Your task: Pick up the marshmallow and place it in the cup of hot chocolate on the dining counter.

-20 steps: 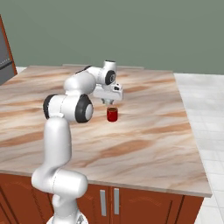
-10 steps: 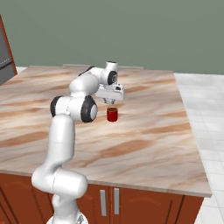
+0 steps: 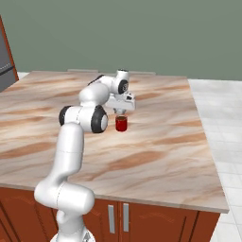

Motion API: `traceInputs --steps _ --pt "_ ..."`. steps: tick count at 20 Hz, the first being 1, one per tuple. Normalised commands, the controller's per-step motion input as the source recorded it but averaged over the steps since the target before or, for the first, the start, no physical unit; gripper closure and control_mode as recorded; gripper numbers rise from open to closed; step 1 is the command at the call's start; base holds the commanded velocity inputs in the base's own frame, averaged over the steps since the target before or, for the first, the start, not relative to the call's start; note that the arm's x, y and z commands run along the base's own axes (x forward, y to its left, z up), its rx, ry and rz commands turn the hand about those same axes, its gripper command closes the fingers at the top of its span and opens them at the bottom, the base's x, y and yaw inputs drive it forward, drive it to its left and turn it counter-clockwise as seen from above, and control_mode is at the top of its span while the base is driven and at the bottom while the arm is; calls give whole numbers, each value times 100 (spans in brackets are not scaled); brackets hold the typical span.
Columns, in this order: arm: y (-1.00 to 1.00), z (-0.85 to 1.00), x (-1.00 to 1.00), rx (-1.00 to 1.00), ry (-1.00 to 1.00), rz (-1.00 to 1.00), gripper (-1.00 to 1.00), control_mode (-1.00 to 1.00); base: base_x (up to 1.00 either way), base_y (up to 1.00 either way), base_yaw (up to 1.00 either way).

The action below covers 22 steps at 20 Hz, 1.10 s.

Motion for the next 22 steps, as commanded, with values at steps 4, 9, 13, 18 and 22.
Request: traceInputs --steps 4,9,13,18,22 --pt "-5 -7 16 0 0 0 100 -100 0 0 0" --pt "-2 -8 1 0 0 0 -100 -100 0 0 0" --pt "-4 -2 0 0 0 0 -100 -100 0 0 0" --pt "0 0 -2 0 0 0 -100 -100 0 0 0" --pt "0 0 0 0 0 0 -100 -100 0 0 0"
